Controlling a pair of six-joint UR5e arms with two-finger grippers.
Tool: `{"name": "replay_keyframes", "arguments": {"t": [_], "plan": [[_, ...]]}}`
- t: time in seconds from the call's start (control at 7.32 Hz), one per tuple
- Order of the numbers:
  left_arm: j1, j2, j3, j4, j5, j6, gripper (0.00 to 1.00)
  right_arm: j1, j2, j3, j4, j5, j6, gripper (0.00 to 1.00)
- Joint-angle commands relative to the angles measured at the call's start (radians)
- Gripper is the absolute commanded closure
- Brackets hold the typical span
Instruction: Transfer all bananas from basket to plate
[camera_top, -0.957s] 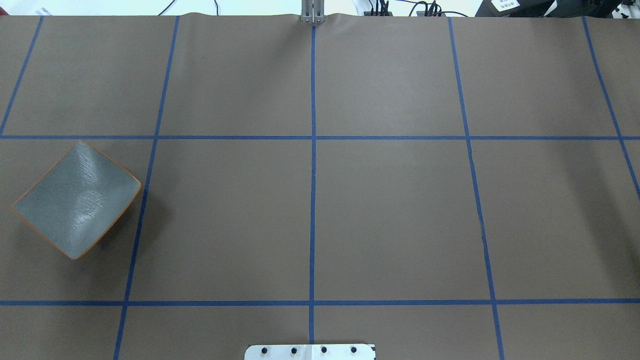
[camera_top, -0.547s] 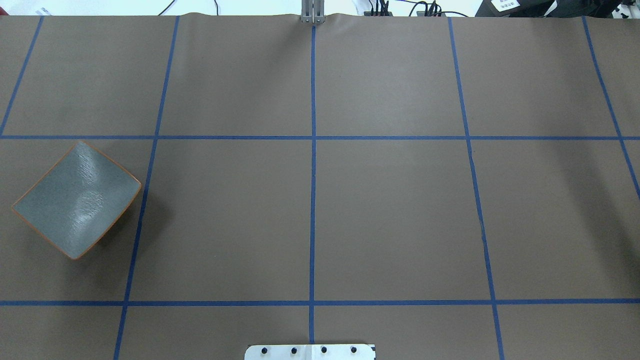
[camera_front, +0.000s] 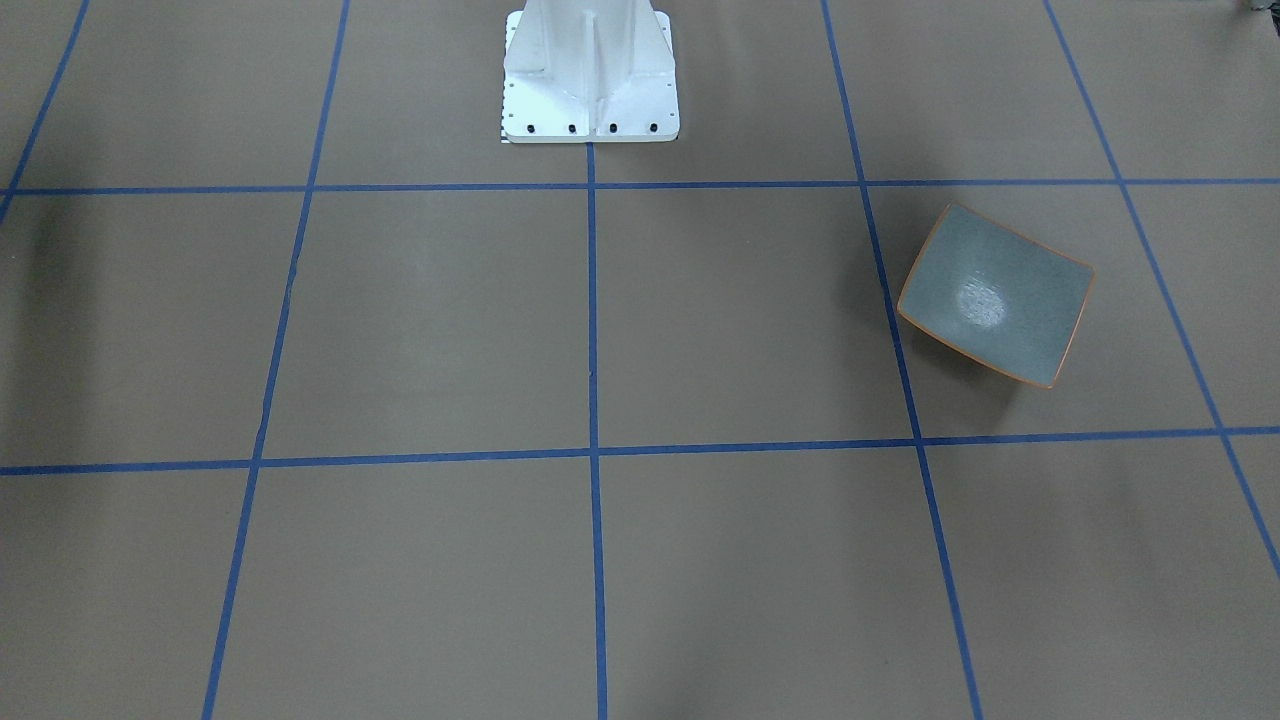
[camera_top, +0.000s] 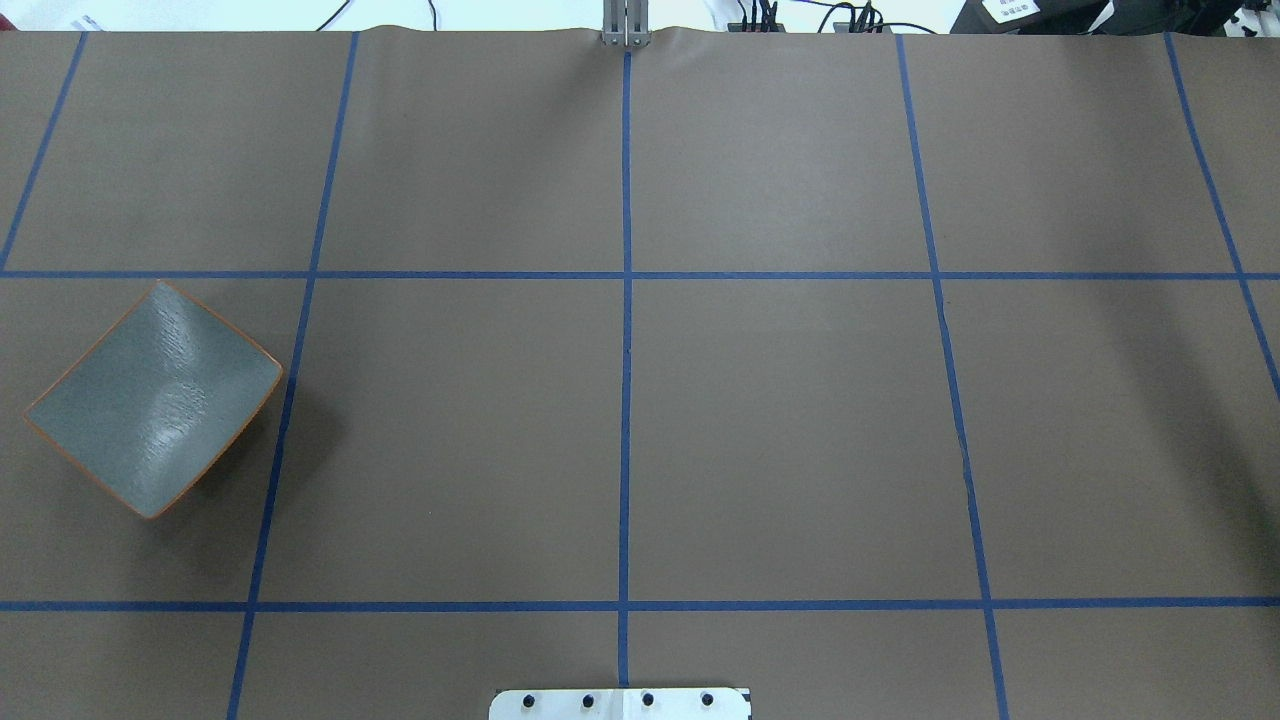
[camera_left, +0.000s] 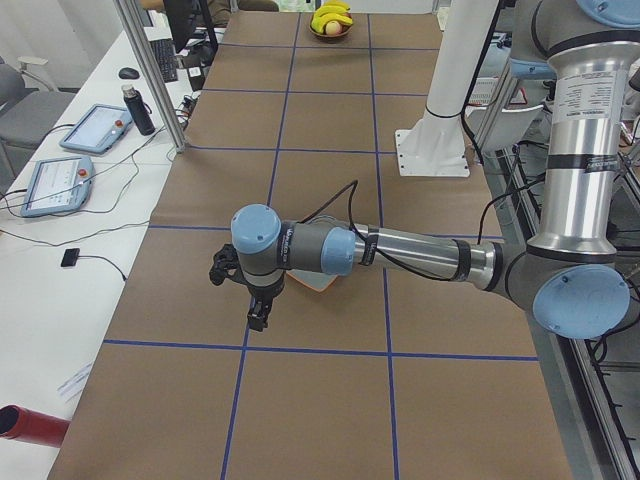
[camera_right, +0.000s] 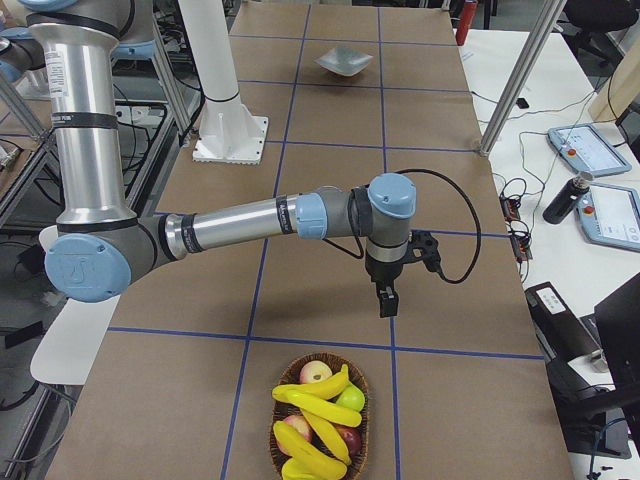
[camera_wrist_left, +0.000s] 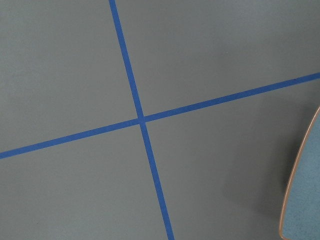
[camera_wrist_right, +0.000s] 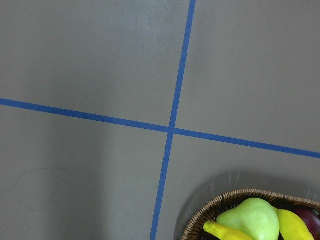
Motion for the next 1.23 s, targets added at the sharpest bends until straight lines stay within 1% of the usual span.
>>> {"name": "replay_keyframes", "arguments": {"t": [0.0, 0.14, 0.27, 0.68, 0.82, 0.96, 1.09], "plan": [[0.001, -0.002, 0.0, -0.002, -0.007, 0.001, 0.0, 0.0, -0.037, -0.044, 0.138, -0.006, -0.044, 0.0], [0.001, -0.004, 0.0, -0.002, -0.007, 0.001, 0.0, 0.0, -0.05, -0.146, 0.213, -0.003, -0.169, 0.0], [0.001, -0.004, -0.002, -0.003, -0.007, 0.001, 0.0, 0.012, -0.044, -0.238, 0.259, 0.002, -0.231, 0.0], [0.003, -0.005, -0.003, -0.003, -0.009, 0.002, 0.0, 0.132, -0.071, -0.434, 0.403, 0.031, -0.234, 0.01], [0.003, -0.004, -0.003, -0.003, -0.01, 0.002, 0.0, 0.159, -0.095, -0.472, 0.433, 0.061, -0.228, 0.02], [0.003, -0.001, -0.005, -0.005, -0.01, 0.002, 0.0, 0.17, -0.115, -0.476, 0.434, 0.075, -0.207, 0.04], [0.003, -0.001, -0.005, -0.005, -0.01, 0.002, 0.0, 0.17, -0.119, -0.477, 0.437, 0.089, -0.138, 0.06]]}}
